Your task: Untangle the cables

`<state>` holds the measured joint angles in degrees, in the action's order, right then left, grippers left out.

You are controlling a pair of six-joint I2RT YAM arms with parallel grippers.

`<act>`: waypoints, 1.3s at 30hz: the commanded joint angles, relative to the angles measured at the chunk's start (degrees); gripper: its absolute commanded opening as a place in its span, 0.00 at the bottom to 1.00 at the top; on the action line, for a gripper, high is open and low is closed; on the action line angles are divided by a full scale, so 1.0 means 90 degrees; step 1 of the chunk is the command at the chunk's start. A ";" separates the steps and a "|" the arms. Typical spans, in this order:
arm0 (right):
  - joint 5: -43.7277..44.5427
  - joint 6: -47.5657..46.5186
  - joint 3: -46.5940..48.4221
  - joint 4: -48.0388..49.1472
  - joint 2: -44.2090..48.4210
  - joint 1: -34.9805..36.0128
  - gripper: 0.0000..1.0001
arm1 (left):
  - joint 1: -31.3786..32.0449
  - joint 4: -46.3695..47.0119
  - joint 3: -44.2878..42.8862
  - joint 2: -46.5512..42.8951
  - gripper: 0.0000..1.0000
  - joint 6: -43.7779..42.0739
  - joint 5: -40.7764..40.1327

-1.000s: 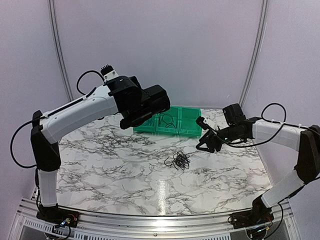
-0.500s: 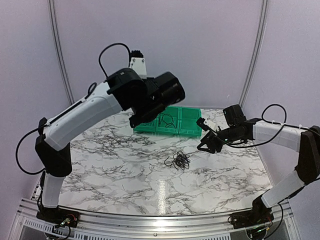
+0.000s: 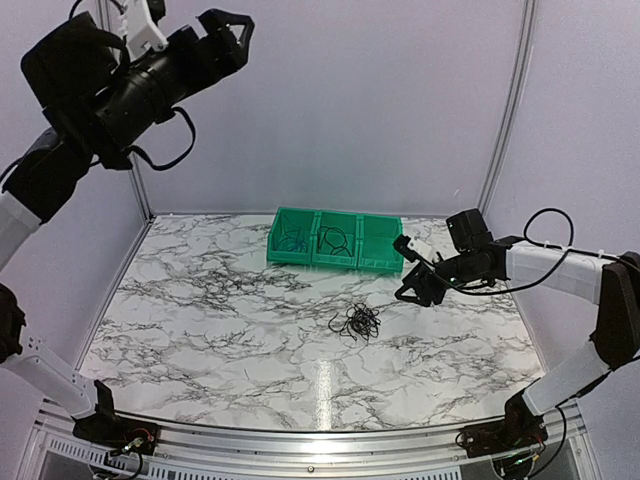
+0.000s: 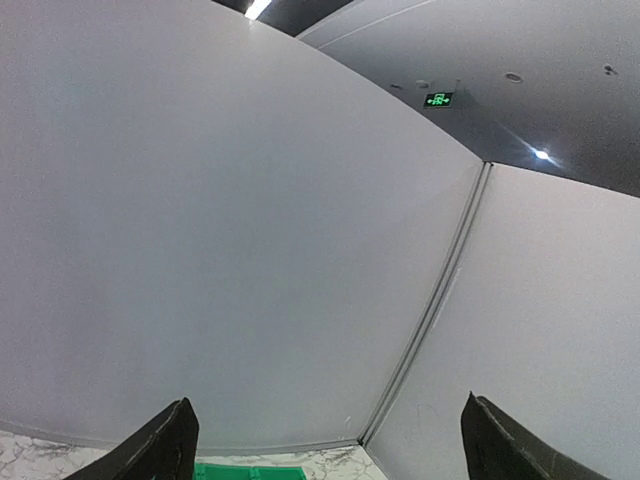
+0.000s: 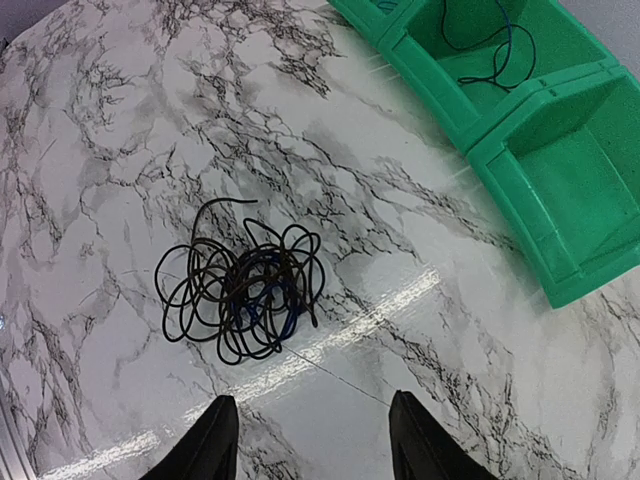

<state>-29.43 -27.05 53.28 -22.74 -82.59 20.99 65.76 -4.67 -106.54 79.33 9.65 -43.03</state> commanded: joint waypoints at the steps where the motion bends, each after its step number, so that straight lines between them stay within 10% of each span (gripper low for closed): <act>1: 0.0052 -0.0051 -0.0043 0.0130 0.0255 0.0014 0.52 | -0.0028 0.0444 -0.0456 0.1135 0.95 -0.1428 0.0933; 12: -0.0326 -0.0013 0.0012 0.0038 -0.0230 0.0011 0.51 | -0.0584 -0.0313 0.2631 0.1462 0.72 -0.1173 0.0951; 17: -0.0425 0.0027 0.0349 -0.0138 -0.0863 0.0021 0.50 | -0.1145 -0.0217 0.3766 0.1304 0.00 -0.0774 0.2122; 22: -0.0591 -0.0002 0.0832 -0.0401 -0.1458 0.0093 0.46 | -0.1648 0.1006 0.4910 0.0744 0.00 -0.0367 0.2988; 24: -0.0681 -0.0064 0.0983 -0.0520 -0.1613 0.0138 0.46 | -0.1752 0.1258 0.5172 0.0564 0.47 0.0159 0.2769; 26: -0.0660 -0.0124 0.1111 -0.0608 -0.1738 0.0178 0.47 | -0.1759 0.1241 0.5239 0.0488 0.72 0.0381 0.2630; 33: -0.0501 -0.0238 0.1342 -0.0686 -0.2001 0.0277 0.40 | -0.1704 0.0873 0.4908 0.0562 0.98 0.0770 0.3615; 39: -0.0401 -0.0229 0.1605 -0.0781 -0.2313 0.0402 0.39 | -0.1633 0.1006 0.5128 0.0326 0.96 0.0665 0.3897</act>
<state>-33.78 -28.67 64.45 -28.27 -101.47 23.64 50.68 3.07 -61.19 84.38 15.27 -11.51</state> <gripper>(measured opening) 0.395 0.985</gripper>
